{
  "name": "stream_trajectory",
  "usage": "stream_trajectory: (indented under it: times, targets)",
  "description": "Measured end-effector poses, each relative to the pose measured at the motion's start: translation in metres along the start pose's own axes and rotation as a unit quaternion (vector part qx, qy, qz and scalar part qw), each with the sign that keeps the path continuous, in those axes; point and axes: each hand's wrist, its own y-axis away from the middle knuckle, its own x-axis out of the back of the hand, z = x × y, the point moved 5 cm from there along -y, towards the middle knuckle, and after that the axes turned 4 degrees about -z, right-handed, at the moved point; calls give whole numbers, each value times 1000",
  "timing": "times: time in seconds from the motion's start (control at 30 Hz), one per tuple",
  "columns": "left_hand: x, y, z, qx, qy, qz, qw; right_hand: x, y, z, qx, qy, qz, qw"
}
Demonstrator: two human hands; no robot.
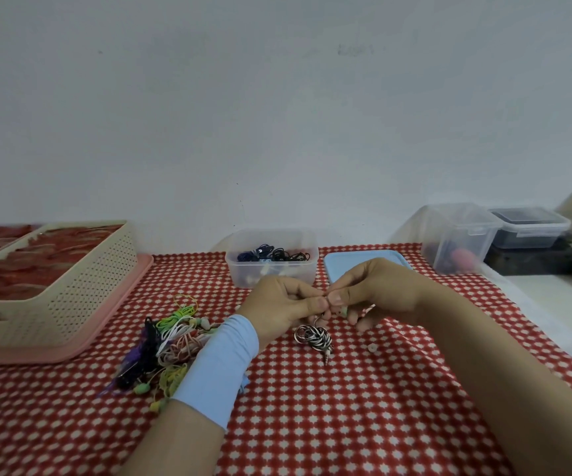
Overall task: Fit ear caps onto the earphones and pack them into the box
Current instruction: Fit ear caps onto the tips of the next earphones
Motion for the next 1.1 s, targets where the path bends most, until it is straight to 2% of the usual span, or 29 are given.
stream_trajectory:
  times: [0.1,0.23,0.37,0.57,0.8,0.93,1.0,1.1]
  targets:
    - [5,-3,-4,-10,-21,39,999,-2,-6,6,-16,-50,21,998]
    - [8,-7,-5,-17,14,74,997,0,-7,0,55,-66,70,994]
    - [9,-7,-9,13,41,64,997,0,-5,-9,122,9,117,986]
    - [12,-6,-9,36,57,60,996,0,-2,-16,133,115,120,977]
    - [13,-6,-9,44,61,50,996,-4,2,-24,172,162,164,958]
    - [13,-5,-9,42,54,48,997,-3,2,-23,174,182,161,954]
    - [14,-5,-8,36,50,46,997,-2,1,-21,163,154,138,965]
    - [16,-4,-5,17,54,42,998,-1,0,-16,130,38,83,987]
